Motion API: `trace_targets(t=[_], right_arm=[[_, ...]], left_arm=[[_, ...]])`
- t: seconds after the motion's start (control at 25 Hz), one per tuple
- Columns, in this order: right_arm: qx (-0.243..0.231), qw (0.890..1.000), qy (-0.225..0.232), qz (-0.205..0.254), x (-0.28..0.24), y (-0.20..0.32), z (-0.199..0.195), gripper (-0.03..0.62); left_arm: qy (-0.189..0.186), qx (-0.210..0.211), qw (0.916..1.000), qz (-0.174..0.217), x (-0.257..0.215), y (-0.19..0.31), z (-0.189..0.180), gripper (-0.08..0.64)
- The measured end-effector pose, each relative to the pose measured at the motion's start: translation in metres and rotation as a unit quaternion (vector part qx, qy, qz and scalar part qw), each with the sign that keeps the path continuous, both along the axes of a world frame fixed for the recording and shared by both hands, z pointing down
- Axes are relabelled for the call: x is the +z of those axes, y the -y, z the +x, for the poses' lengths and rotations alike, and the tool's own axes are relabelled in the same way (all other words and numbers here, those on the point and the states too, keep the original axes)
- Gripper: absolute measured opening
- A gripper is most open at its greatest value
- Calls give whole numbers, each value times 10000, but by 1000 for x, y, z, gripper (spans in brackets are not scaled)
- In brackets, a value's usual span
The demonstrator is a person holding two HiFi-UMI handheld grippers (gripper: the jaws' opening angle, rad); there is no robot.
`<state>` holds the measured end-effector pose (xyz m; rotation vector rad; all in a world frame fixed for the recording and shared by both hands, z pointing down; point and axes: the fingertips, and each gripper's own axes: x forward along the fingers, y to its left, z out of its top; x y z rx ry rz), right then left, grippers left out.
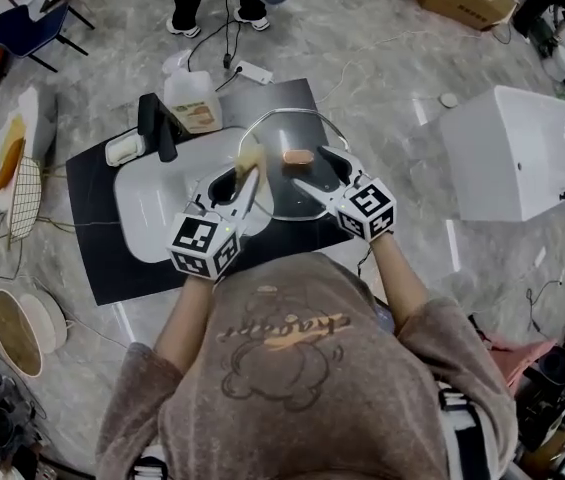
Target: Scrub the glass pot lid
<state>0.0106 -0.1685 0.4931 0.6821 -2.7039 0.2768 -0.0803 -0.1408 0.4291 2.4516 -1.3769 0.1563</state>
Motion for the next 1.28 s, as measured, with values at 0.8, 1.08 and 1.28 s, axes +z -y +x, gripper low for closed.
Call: trace_targets(t=[0.8, 1.08, 1.28], right_arm=[[-1609, 9785, -1232, -390, 115, 39, -22, 279], [-2008, 9671, -1550, -181, 131, 36, -31, 235], [-1911, 9675, -1659, -7, 133, 40, -29, 215]], left_arm=[[-439, -1021, 9924, -538, 18, 5, -45, 67], [-383, -1218, 9899, -616, 20, 6, -48, 67], [-415, -1322, 9886, -584, 19, 7, -45, 67]])
